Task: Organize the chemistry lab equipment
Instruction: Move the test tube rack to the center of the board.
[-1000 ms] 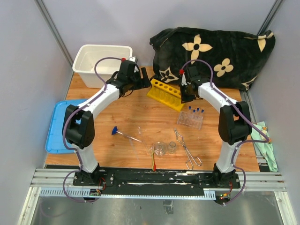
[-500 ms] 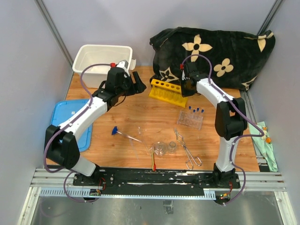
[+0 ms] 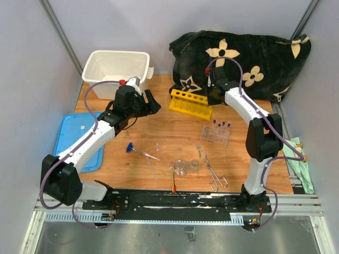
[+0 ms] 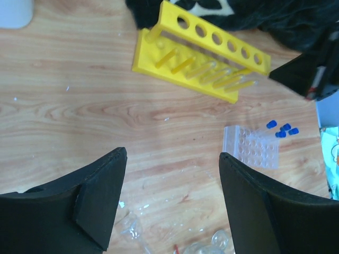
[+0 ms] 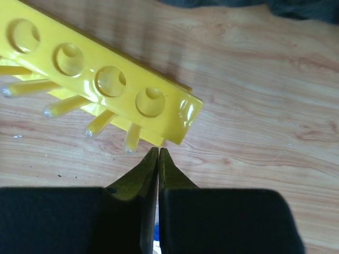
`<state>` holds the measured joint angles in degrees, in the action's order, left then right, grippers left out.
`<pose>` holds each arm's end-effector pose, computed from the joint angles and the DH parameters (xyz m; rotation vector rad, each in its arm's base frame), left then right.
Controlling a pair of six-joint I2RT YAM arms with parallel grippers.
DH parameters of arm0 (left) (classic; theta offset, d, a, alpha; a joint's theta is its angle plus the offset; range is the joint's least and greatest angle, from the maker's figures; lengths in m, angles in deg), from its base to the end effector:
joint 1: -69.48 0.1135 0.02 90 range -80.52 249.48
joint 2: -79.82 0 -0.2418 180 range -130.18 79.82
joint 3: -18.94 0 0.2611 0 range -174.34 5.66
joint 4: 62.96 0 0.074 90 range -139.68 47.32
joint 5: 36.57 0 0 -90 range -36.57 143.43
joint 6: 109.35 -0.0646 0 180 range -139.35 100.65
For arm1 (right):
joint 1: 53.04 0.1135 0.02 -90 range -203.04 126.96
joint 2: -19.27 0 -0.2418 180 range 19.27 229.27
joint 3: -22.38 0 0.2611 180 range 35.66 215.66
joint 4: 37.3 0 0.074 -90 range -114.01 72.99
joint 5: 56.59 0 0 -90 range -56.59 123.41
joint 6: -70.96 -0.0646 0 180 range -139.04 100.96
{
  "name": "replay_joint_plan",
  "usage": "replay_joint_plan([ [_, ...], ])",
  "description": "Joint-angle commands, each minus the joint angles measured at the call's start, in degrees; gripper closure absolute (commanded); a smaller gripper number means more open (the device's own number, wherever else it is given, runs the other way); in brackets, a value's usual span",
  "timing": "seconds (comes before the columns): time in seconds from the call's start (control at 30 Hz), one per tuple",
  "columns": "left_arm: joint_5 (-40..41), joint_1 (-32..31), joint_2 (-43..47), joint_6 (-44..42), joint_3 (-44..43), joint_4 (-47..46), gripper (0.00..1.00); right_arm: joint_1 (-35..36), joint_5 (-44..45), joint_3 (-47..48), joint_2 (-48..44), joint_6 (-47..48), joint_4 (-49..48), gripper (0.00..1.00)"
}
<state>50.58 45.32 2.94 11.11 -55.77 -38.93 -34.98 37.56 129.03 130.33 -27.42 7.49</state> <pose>0.3183 -0.1463 0.2779 -0.0825 2.0880 -0.6429 0.4366 0.1374 0.2143 -0.1724 2.4240 0.1210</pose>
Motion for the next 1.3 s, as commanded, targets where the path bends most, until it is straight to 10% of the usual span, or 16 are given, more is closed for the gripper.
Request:
replay_joint_plan([
  [0.0, 1.1, 0.1, 3.8, -1.0, 3.5, -1.8, 0.25, 2.3, 2.8, 2.1, -5.2, 3.5, -0.1, 0.96],
  [0.6, -0.3, -0.3, 15.6, -2.4, 11.9, -3.4, 0.22, 8.3, -18.6, 33.6, 18.1, 3.9, -3.1, 0.92],
  [1.27, 1.2, 0.2, -7.4, -5.1, -5.3, -10.1, 0.22, 9.6, -16.6, 35.8, 21.9, 5.0, -5.4, 0.92],
])
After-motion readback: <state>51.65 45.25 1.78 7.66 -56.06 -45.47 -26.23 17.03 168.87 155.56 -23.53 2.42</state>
